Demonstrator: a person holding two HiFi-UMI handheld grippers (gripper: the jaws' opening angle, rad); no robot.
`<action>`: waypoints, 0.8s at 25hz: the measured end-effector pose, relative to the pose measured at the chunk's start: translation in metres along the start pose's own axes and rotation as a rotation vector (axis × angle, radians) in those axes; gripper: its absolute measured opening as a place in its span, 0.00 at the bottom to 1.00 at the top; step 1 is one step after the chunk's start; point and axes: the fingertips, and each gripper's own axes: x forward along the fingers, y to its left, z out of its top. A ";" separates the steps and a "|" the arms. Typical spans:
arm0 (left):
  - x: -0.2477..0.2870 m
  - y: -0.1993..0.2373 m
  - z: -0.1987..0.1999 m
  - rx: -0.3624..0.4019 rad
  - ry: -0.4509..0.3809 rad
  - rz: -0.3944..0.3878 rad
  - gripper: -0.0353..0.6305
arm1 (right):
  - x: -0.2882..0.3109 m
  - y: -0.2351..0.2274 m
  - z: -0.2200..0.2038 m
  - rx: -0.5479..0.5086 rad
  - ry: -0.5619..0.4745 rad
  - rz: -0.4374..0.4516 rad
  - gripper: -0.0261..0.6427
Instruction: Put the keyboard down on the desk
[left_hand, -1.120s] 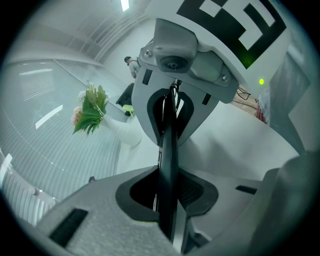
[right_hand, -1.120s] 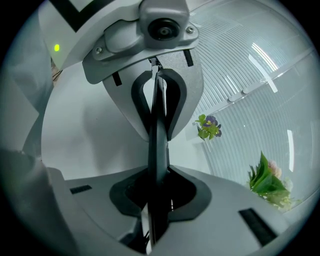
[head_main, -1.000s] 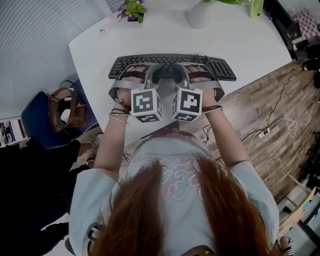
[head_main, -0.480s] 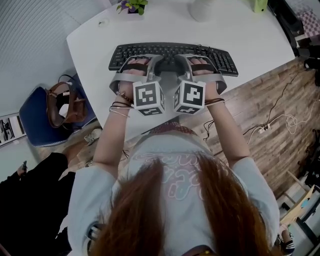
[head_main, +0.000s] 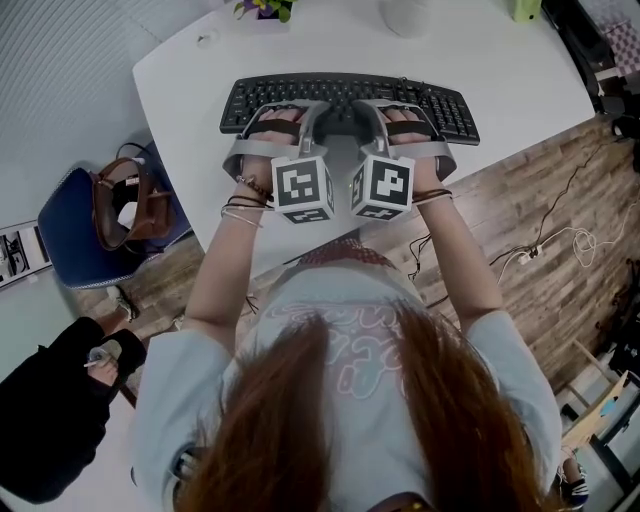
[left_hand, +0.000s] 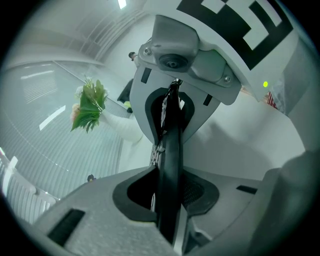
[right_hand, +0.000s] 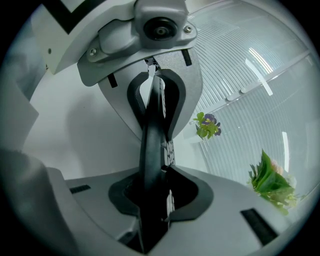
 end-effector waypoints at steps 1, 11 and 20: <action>0.001 0.000 0.000 0.001 0.001 0.002 0.18 | 0.001 0.000 0.000 0.001 0.000 -0.003 0.18; 0.010 -0.003 0.002 0.006 0.010 0.034 0.20 | 0.007 0.001 -0.008 -0.003 -0.003 -0.042 0.20; 0.016 -0.009 0.000 0.008 0.025 0.027 0.24 | 0.015 0.007 -0.010 0.004 -0.005 -0.053 0.25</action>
